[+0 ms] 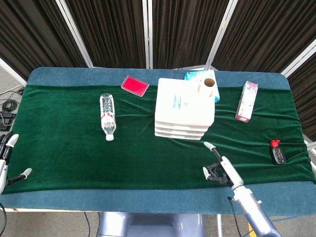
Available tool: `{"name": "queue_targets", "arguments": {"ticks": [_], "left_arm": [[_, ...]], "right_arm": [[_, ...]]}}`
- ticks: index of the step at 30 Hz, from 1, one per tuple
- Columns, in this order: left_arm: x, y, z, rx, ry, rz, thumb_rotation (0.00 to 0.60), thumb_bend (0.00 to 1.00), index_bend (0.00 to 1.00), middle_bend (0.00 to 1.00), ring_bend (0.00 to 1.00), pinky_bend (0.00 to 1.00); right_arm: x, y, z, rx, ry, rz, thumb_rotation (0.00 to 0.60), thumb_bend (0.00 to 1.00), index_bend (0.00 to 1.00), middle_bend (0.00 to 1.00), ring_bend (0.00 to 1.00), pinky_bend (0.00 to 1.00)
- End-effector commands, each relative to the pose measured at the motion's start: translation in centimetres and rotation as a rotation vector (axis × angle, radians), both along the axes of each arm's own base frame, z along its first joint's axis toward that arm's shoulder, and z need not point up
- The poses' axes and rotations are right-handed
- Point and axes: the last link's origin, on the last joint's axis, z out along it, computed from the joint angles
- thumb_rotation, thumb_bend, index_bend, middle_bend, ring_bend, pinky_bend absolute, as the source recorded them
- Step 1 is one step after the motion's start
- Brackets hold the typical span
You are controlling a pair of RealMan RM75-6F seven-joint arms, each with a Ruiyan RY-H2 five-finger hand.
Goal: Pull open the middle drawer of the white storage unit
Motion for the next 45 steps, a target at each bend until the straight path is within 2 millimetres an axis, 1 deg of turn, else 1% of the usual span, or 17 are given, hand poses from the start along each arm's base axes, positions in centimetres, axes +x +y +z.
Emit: {"name": "queue_targets", "arguments": {"ticks": [1, 4, 7, 10, 17, 19, 34, 45], "left_arm": [[0.0, 0.0, 0.1, 0.002, -0.005, -0.001, 0.6, 0.0, 0.0, 0.0, 0.0, 0.0], [-0.1, 0.0, 0.2, 0.001, -0.011, 0.0, 0.6, 0.0, 0.0, 0.0, 0.0, 0.0], [-0.1, 0.0, 0.3, 0.002, -0.015, 0.0, 0.6, 0.0, 0.0, 0.0, 0.0, 0.0], [-0.1, 0.0, 0.6, 0.009, -0.028, -0.001, 0.6, 0.0, 0.0, 0.0, 0.0, 0.0], [-0.2, 0.0, 0.9, 0.012, -0.039, -0.001, 0.6, 0.0, 0.0, 0.0, 0.0, 0.0], [-0.2, 0.0, 1.0, 0.015, -0.046, -0.001, 0.6, 0.0, 0.0, 0.0, 0.0, 0.0], [-0.5, 0.3, 1.4, 0.016, -0.061, 0.009, 0.6, 0.0, 0.0, 0.0, 0.0, 0.0], [-0.7, 0.4, 1.4, 0.015, -0.065, 0.013, 0.6, 0.0, 0.0, 0.0, 0.0, 0.0]], "right_arm": [[2.0, -1.8, -1.6, 0.04, -0.117, -0.044, 0.6, 0.46, 0.04, 0.92, 0.96, 0.84], [2.6, -2.2, -2.6, 0.037, -0.148, -0.065, 0.6, 0.48, 0.04, 0.92, 0.96, 0.84], [2.9, -2.2, -3.2, 0.044, -0.162, -0.073, 0.6, 0.49, 0.04, 0.92, 0.96, 0.84], [3.9, -2.5, -4.6, 0.064, -0.191, -0.079, 0.6, 0.5, 0.04, 0.92, 0.96, 0.84], [5.0, -2.9, -5.8, 0.059, -0.211, -0.085, 0.6, 0.5, 0.04, 0.92, 0.96, 0.84], [5.6, -3.1, -6.4, 0.064, -0.224, -0.085, 0.6, 0.5, 0.04, 0.92, 0.96, 0.84], [7.0, -4.7, -7.9, 0.051, -0.231, -0.088, 0.6, 0.51, 0.04, 0.92, 0.96, 0.84], [7.1, -5.7, -7.9, 0.037, -0.235, -0.099, 0.6, 0.51, 0.04, 0.91, 0.96, 0.84]]}}
